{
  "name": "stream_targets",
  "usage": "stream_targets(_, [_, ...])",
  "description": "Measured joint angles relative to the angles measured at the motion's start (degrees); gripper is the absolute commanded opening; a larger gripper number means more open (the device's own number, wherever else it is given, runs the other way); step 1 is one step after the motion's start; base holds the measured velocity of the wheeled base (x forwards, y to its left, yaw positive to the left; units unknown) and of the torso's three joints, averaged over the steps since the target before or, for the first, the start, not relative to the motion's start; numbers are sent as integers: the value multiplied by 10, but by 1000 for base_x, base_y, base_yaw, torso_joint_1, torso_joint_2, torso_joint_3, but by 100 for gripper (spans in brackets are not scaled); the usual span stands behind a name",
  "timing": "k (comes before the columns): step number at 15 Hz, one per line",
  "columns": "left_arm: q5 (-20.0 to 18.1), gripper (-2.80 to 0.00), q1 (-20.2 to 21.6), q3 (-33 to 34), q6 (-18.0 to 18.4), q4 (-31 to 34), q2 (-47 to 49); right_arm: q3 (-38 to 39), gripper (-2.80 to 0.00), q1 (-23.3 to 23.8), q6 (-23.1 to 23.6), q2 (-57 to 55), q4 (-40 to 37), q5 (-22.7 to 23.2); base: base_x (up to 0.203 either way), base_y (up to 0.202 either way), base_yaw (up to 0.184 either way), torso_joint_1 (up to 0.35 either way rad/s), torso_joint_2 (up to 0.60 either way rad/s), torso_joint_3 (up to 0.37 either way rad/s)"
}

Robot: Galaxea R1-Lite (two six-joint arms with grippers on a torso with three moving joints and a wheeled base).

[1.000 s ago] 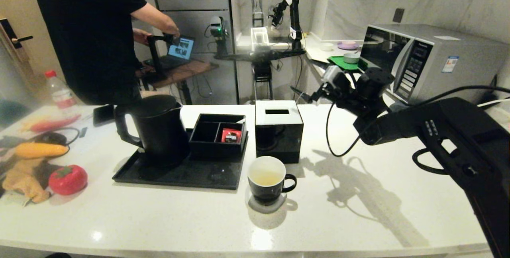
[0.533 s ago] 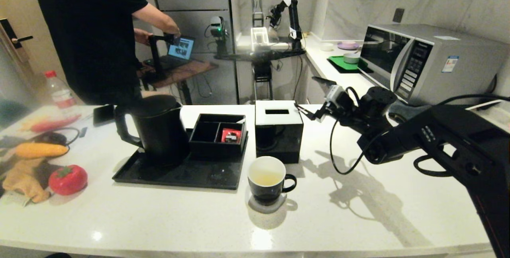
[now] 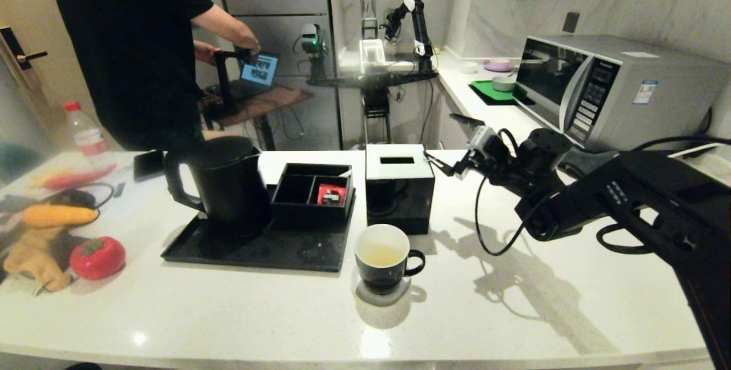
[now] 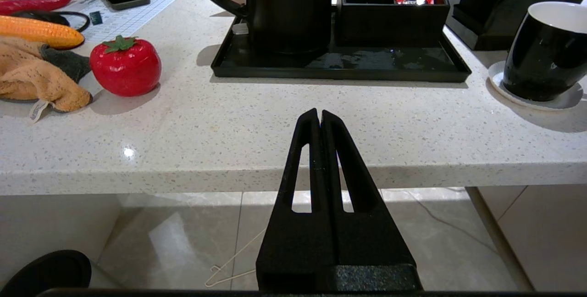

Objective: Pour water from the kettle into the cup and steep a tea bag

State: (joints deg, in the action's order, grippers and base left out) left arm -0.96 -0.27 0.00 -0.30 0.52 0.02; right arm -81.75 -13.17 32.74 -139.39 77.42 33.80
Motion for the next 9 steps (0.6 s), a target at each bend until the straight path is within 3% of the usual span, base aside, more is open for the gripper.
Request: stream_targets(9, [0, -280, 0, 0, 0, 0, 0, -6, 0, 28, 0, 17, 4, -20, 0, 0, 0, 0, 0, 0])
